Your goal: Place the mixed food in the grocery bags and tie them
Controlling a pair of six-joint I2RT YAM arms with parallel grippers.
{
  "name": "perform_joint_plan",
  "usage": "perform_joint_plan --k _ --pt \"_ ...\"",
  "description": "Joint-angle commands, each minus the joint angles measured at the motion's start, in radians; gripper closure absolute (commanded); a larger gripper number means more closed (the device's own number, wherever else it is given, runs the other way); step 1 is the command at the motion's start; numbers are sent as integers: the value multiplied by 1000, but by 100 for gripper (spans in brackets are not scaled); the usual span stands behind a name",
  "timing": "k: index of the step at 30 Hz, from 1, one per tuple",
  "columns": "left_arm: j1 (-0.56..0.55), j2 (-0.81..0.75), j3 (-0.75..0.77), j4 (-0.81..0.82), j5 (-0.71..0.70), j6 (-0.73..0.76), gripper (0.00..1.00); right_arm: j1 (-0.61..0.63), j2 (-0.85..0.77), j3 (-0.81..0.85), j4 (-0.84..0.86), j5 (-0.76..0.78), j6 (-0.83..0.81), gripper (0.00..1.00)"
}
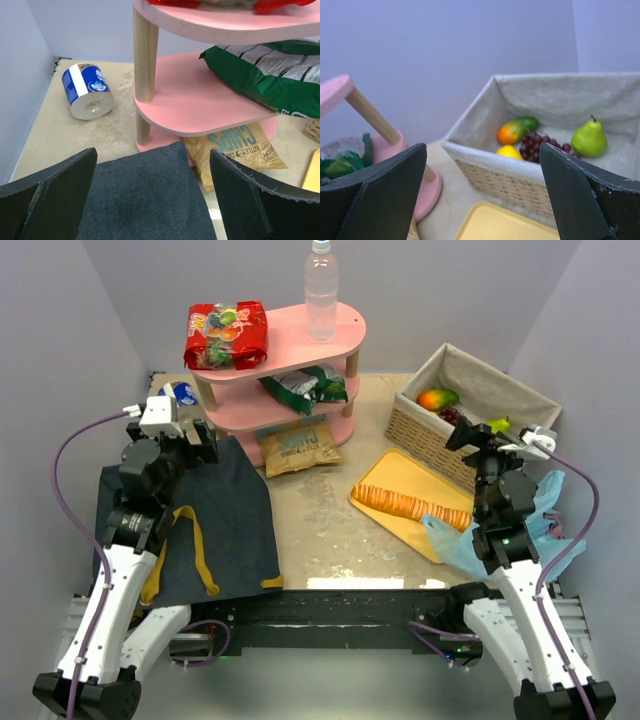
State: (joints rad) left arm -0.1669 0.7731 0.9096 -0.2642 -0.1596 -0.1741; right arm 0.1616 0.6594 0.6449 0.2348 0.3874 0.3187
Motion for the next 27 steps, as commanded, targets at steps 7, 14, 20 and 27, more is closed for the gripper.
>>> perform_joint_plan --k 7,14,20,27 --pt "-5 -58 -83 9 12 48 0 1 160 203 -440 59 102 1" --pt "-2 -17 -137 128 138 56 0 146 279 268 -408 -216 30 3" --pt "9 -44 -166 148 143 64 0 363 371 321 -370 -174 45 3" --pt "9 -51 -147 123 128 54 0 421 436 345 -322 -271 8 2"
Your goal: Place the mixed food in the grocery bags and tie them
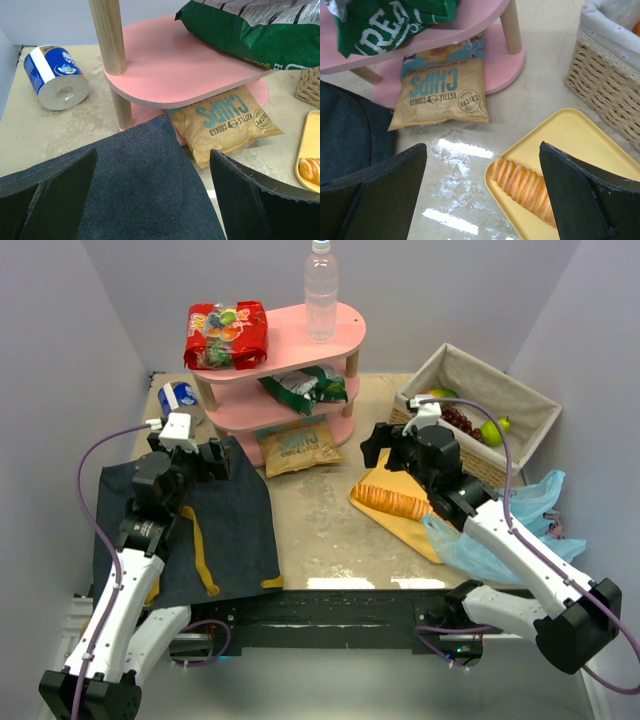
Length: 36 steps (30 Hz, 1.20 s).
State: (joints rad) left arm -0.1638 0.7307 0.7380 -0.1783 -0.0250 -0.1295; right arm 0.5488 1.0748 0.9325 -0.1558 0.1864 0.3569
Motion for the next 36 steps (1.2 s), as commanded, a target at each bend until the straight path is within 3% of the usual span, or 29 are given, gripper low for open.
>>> perform_joint_plan --k 1,5,12,17,25,36 --pt "6 -11 29 37 -16 13 0 42 39 57 87 -129 -9 1" --pt "6 -20 18 42 -53 11 0 175 143 46 174 -162 43 2" --pt "10 -39 -12 43 -122 13 0 532 419 120 338 -148 123 1" --pt "10 -33 -19 48 -116 18 0 670 614 225 400 -144 163 1" --pt "10 -48 -28 48 -110 18 0 695 677 240 328 -5 226 1" --pt "7 -48 -25 49 -99 16 0 695 772 235 326 -42 251 3"
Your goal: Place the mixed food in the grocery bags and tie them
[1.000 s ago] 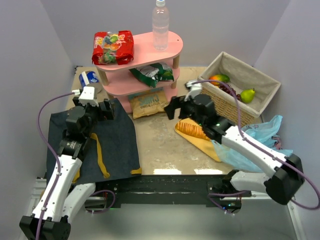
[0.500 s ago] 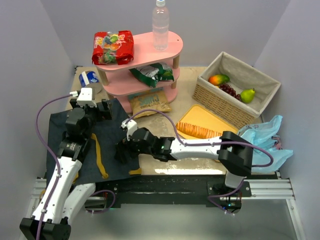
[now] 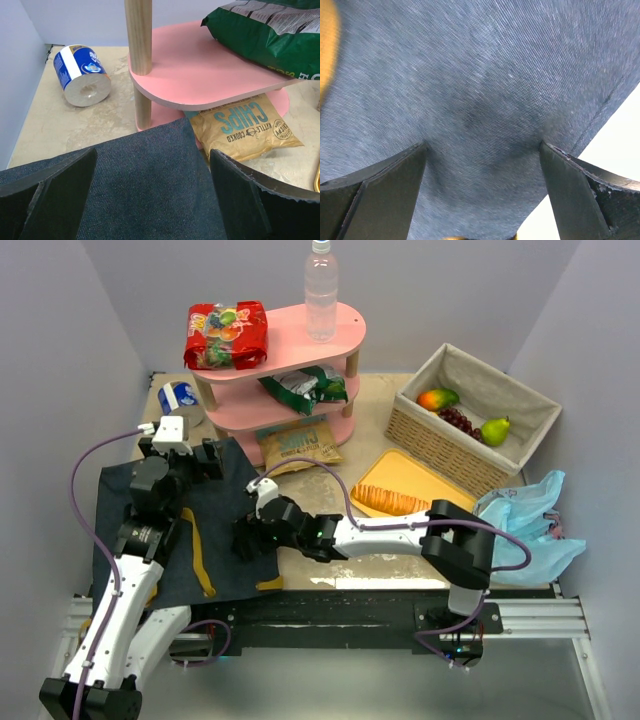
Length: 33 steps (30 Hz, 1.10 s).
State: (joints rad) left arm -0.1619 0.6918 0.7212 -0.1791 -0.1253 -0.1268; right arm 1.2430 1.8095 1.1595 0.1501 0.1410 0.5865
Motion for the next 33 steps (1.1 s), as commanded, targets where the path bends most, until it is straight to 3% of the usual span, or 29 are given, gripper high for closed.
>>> perform_joint_plan --k 1,4,5,7,8,10,11,14,19,21,24,25,27,28,30,33 --pt "5 -9 -6 49 3 13 0 1 46 8 23 3 21 5" --pt "5 -9 -2 44 4 12 0 -1 57 11 25 12 10 24" --pt "5 -9 1 43 4 12 0 -1 56 11 25 14 4 37" --pt "4 -11 12 30 7 9 0 -1 48 6 32 14 -7 51" --pt "4 -11 15 29 10 7 0 -1 44 5 34 12 -13 66" --pt "4 -12 26 17 30 4 0 -1 28 -6 46 9 -24 77" --pt "4 -12 29 13 39 4 0 1 8 -9 46 12 -34 88" --pt "4 -9 40 -8 81 6 0 -1 -42 -26 40 32 -53 100" --pt "-4 0 49 -22 121 41 0 -5 -157 -66 -11 51 -118 100" --pt "-4 15 49 -10 121 41 0 7 -220 -92 -11 -6 -250 97" --pt "-4 51 53 12 113 35 0 51 -283 -147 19 -61 -387 67" --pt "-5 61 57 18 108 36 0 105 -292 -170 16 -23 -448 50" --pt "-4 83 66 23 108 35 0 180 -305 -194 17 23 -485 38" --pt "-4 87 70 23 107 33 0 196 -305 -204 28 35 -497 24" --pt "-2 89 72 23 107 32 0 234 -286 -215 58 80 -504 15" --pt "-2 84 67 24 108 27 0 300 -237 -202 91 182 -542 14"
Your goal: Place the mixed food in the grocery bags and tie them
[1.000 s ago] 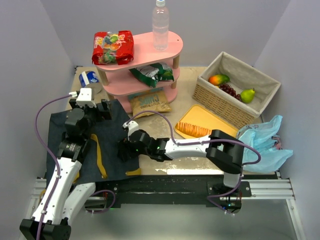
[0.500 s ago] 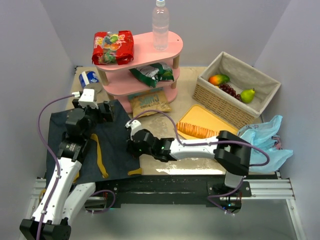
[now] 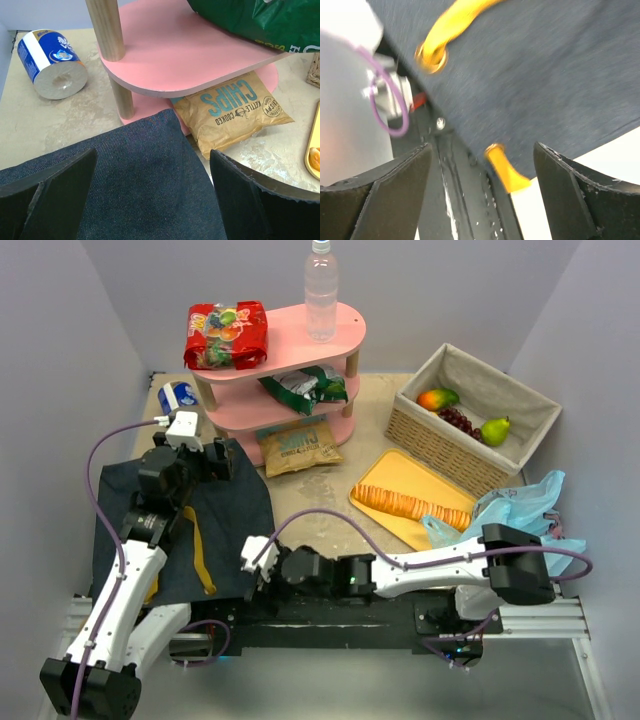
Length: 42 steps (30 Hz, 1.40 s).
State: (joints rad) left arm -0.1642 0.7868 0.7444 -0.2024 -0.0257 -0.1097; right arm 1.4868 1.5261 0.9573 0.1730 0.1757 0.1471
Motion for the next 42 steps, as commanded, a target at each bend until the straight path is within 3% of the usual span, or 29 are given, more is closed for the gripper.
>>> perform_joint_plan --k 1,6,14,19,23,26,31,37,42 --pt "0 -9 42 49 10 10 0 72 83 4 80 175 -119 14" --pt "0 -8 42 46 12 10 0 125 206 73 114 393 -127 14" --pt "0 -4 46 47 21 10 0 132 345 135 161 557 -139 15" --pt "0 -6 56 37 21 21 0 132 326 147 140 660 -116 44" --pt "0 -3 76 31 73 31 0 130 205 129 79 647 -118 81" --pt "-1 5 105 24 156 41 0 128 96 117 24 634 -115 95" --pt "-3 17 119 35 320 84 0 93 -42 165 -183 608 -101 100" --pt "-3 22 157 70 510 81 0 -43 -162 245 -420 421 -66 100" --pt "-4 35 207 89 638 76 0 -109 -237 299 -484 343 -64 100"
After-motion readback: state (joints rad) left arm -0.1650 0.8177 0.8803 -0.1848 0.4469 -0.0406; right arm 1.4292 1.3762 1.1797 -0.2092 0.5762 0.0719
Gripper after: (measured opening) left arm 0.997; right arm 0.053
